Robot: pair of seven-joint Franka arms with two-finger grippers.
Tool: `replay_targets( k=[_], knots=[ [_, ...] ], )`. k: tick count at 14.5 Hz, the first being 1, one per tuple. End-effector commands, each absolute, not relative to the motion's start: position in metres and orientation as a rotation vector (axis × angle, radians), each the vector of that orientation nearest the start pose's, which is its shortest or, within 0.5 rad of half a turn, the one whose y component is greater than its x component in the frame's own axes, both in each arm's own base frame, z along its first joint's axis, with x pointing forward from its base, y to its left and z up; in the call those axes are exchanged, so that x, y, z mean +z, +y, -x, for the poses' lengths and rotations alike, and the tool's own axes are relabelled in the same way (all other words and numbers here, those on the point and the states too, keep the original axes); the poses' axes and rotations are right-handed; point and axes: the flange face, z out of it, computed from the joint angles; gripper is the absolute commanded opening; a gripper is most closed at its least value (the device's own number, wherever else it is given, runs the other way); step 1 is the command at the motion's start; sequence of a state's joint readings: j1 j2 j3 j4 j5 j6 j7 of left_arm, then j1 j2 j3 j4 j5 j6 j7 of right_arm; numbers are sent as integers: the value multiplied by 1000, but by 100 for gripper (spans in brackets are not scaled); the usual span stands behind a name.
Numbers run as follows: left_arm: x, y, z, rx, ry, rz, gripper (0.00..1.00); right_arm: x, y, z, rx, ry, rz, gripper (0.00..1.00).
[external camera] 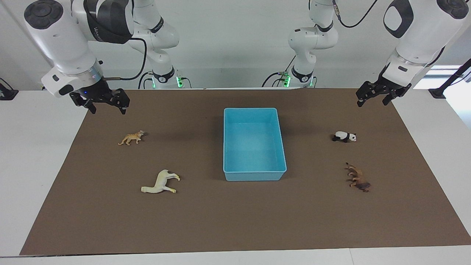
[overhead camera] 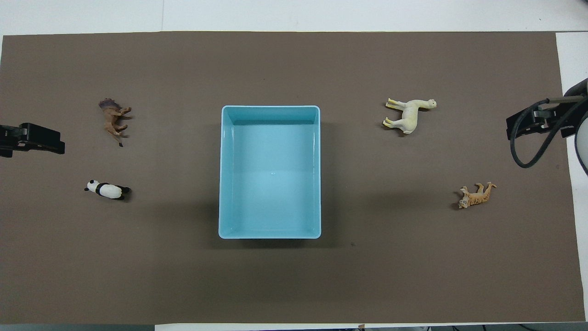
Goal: Put all toys into storage box
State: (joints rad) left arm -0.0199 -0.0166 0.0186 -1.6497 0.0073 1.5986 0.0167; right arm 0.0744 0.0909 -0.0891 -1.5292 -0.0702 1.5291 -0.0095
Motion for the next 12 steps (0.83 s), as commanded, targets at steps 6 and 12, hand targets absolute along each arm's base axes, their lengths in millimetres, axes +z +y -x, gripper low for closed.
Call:
replay_targets(
  k=[6,12],
  knots=[
    [597,4,-541,34,40,3129,100,590,-17,-569,162,-22,3198,100],
    [588,7,-536,17,12,3129,100,590,-17,-569,162,-22,3198,100]
  ],
)
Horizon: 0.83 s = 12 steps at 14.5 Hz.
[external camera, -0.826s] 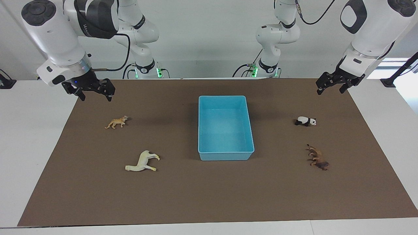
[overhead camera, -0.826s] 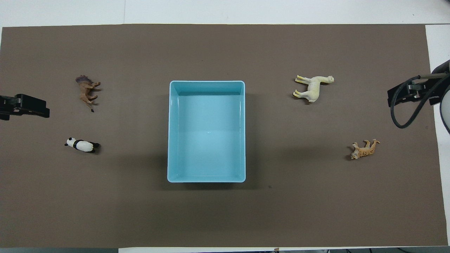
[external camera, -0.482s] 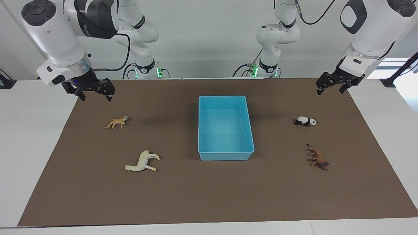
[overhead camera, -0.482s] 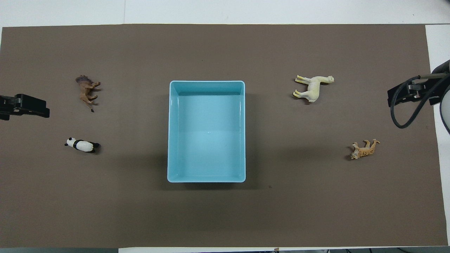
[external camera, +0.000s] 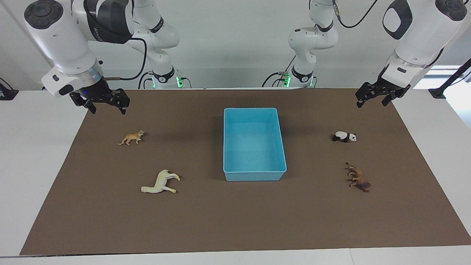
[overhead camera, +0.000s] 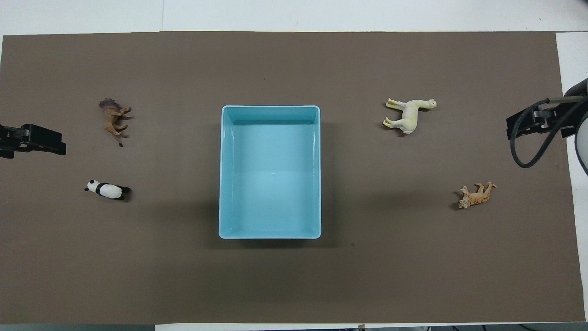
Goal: Put all toys into storage box
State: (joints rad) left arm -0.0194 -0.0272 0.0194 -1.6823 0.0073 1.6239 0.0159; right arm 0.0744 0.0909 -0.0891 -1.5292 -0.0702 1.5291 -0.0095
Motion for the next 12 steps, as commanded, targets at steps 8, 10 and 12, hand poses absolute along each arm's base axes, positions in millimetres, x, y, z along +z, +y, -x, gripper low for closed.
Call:
replay_targets(
  k=[8,10,12],
  knots=[
    [536,67,-543,-89,-61,3122,100,590,-17,-569,162,-22,3198,100],
    [501,68,-537,-37,-117,3125,100,590,-17,-569,162,-22,3198,100],
    [481,79,-531,9,-501,3089,100,590,-17,-569,162,-22,3198,100]
  ],
)
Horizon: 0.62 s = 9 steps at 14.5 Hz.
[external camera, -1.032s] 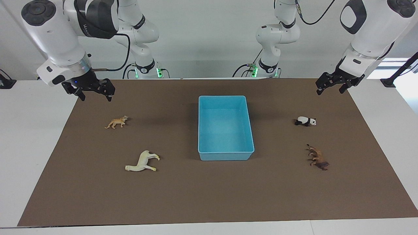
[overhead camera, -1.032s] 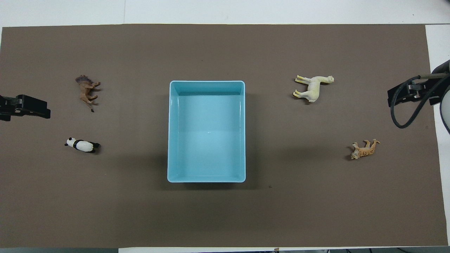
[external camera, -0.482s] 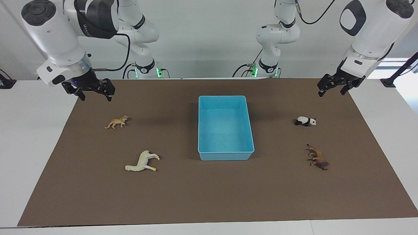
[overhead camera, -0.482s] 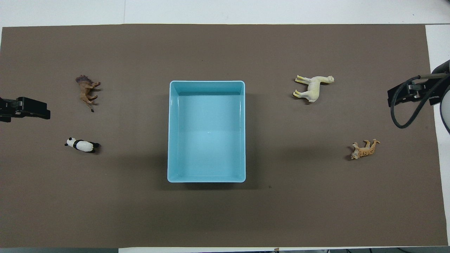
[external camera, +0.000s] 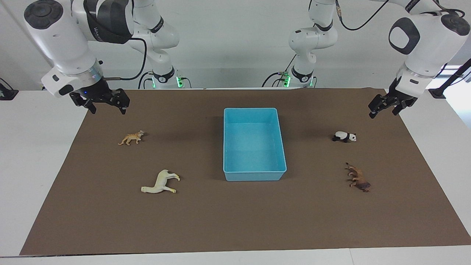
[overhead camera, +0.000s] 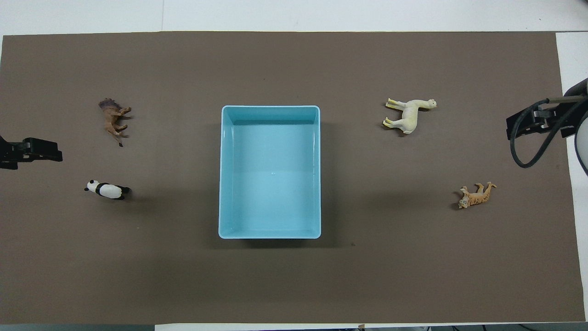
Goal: Put all toys into storage box
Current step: 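Reach the left gripper down to the panda toy and grasp it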
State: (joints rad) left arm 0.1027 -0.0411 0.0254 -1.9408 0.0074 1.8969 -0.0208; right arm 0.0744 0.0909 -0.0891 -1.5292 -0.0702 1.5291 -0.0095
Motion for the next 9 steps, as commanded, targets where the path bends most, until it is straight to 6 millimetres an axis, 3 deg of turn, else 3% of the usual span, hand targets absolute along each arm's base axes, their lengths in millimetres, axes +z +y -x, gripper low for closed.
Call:
replay_targets(
  k=[1,3,5,7,9],
  knots=[
    [473,81,-529,1,-722,3045,100,590,-18,-569,162,-20,3197,100],
    [442,70,-517,-11,-1046,2952,100,590,-17,-569,162,-22,3198,100],
    [429,72,-503,-14,-1296,2853,100,590,-17,-569,162,-22,3198,100],
    [426,75,-506,-40,-1662,2674,100,590,-17,-569,162,-22,3198,100],
    [414,65,-512,-39,-1825,2568,100,590,-17,-569,164,-22,3197,100]
  ],
)
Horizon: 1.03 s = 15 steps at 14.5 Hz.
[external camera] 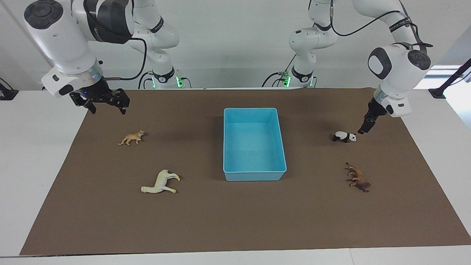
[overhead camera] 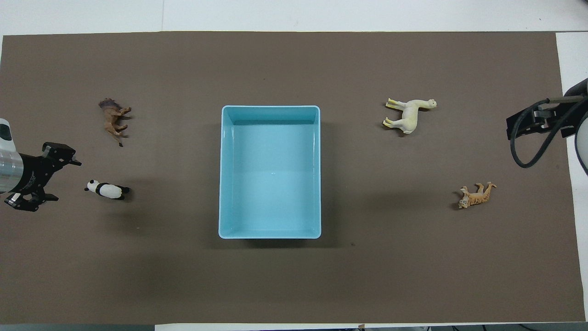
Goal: Put all toys into storage box
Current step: 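Reach the left gripper down to the panda toy and grasp it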
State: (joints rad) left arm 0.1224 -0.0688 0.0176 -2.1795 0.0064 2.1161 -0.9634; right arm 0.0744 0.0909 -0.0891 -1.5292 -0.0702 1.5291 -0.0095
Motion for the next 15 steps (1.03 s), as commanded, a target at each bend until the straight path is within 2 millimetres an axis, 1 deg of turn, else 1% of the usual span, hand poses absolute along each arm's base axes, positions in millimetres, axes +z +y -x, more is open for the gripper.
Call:
replay_targets(
  k=[1,2,3,4,5,6,7,8,9,10,11,12,13,14,15],
  knots=[
    [400,59,-515,-6,-1903,2496,100,590,-16,-568,174,-26,3196,100],
    [388,52,-517,8,-1949,2453,100,590,-12,-568,181,-38,3196,100],
    [379,50,-516,6,-1994,2417,100,590,-11,-567,184,-41,3196,100],
    [363,49,-506,32,-1996,2401,100,590,-12,-567,184,-38,3196,100],
    [350,51,-498,-7,-2018,2405,100,590,-16,-567,189,-33,3195,100],
    [339,55,-495,-41,-2049,2398,100,591,-27,-566,188,-21,3194,100],
    [336,55,-495,-45,-2058,2393,100,598,-32,-565,157,-4,3195,100],
    [334,54,-497,-56,-2091,2373,100,599,-42,-565,141,13,3195,100],
    [334,53,-498,-72,-2117,2359,100,597,-46,-568,90,30,3199,100],
    [332,51,-499,-77,-2121,2359,100,593,-46,-568,35,39,3199,100],
    [326,50,-495,-70,-2114,2362,100,586,-47,-566,6,94,3197,100],
    [319,49,-491,-103,-2127,2369,100,575,-46,-567,0,202,3191,100],
    [313,48,-486,-123,-2129,2379,100,568,-46,-570,-17,307,3182,100],
    [311,48,-484,-125,-2124,2385,100,561,-47,-577,-46,364,3175,100],
    [310,48,-483,-121,-2121,2385,93,552,-48,-589,-75,377,3173,100]
  ],
)
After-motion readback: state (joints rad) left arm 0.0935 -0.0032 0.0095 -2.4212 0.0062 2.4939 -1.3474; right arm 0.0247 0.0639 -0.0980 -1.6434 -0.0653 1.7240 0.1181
